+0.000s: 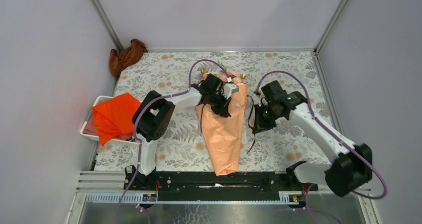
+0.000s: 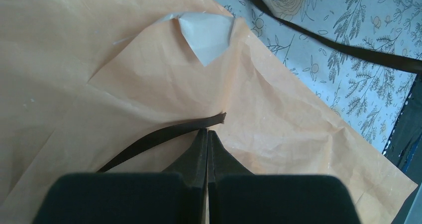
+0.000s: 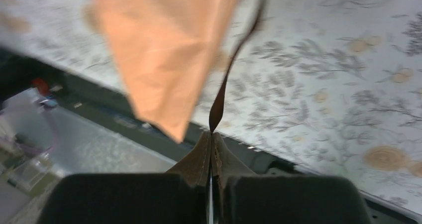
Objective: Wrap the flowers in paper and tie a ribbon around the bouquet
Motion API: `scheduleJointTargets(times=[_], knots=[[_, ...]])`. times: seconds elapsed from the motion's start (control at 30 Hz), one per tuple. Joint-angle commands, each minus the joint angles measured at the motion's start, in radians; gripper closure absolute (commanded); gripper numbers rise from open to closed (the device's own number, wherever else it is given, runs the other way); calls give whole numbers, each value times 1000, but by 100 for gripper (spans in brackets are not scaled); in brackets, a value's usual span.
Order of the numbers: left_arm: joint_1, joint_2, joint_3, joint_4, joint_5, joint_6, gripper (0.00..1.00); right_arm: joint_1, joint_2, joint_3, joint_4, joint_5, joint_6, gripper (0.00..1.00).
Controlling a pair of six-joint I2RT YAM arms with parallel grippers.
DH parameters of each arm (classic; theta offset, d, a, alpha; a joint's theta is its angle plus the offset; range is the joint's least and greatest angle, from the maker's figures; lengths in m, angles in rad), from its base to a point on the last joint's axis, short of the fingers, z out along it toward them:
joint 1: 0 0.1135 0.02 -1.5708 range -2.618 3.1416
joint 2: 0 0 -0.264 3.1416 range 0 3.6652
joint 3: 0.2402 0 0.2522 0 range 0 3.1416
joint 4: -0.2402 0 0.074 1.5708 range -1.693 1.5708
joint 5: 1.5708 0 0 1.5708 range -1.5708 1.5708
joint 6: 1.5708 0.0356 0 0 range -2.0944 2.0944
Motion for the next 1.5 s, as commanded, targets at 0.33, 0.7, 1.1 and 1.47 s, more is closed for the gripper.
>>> scheduleJointTargets(times=[0.33,0.7,1.1,1.47], knots=[[-3,28,60,-32,24,12,100,265,-105,250,429,-505,151,100],[51,-53,67,-76,97,-21,100,321,-8,-174,1120,-399,292,100],[132,-197,106,-125,76,-27,100,276,264,-335,1360,-196,334,100],[157,-425,9,-414,43,269,100,138,469,-287,1518,-292,445,100]])
